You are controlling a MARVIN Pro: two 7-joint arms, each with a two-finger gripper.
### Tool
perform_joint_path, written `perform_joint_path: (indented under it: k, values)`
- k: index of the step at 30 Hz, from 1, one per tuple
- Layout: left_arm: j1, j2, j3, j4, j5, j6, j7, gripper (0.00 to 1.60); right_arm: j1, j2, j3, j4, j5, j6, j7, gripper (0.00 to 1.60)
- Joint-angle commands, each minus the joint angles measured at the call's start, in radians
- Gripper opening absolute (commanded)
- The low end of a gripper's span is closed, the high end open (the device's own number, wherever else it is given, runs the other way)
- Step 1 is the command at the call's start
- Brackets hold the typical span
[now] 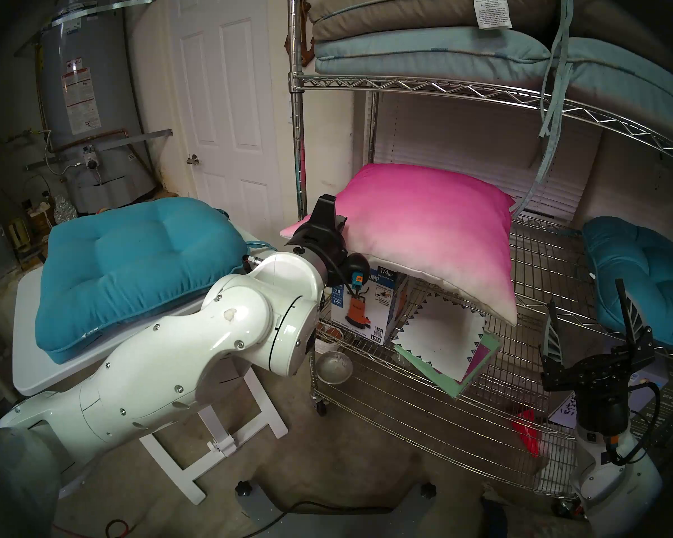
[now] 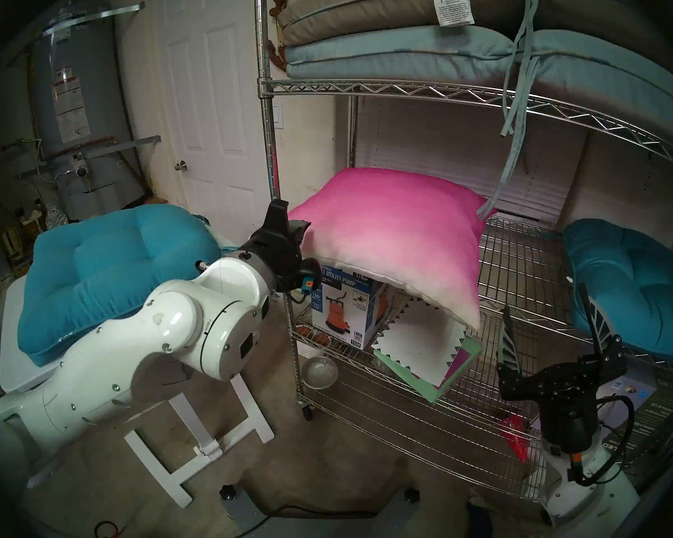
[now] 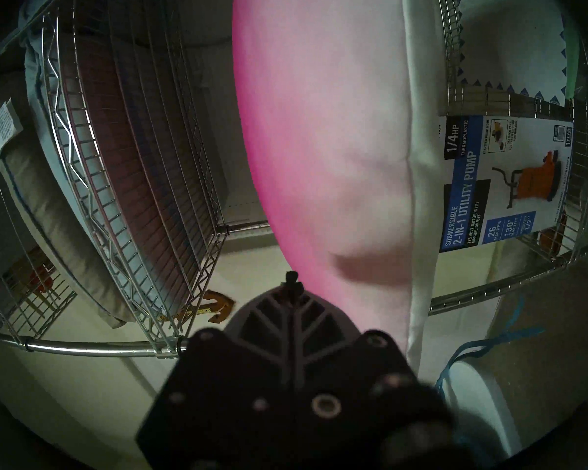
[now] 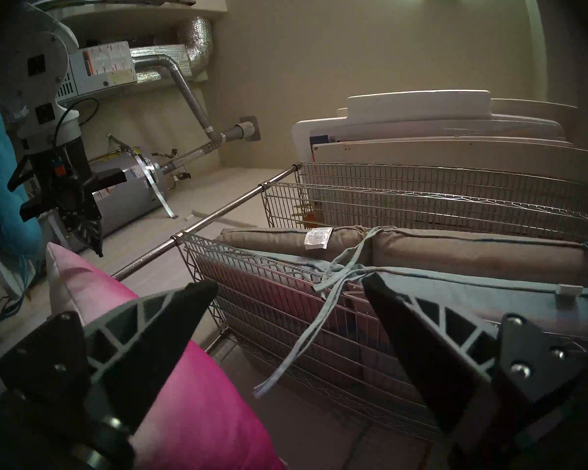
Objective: Put cushion on the shelf
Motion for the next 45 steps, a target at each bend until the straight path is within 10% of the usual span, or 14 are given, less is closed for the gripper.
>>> perform_joint_path:
  k: [1,45]
  values:
    - [-0.010,-0.013,-0.021,0.024,-0.020,-0.030,0.064,0.00,0.003,0.008,0.003,-0.015,0.001,0.001,-0.055,1.60]
    - [-0.029,-0.025,-0.026,0.035,-0.025,-0.037,0.080,0.00,0.403,0.094,-0.290,0.124,0.015,0.037,0.105,1.60]
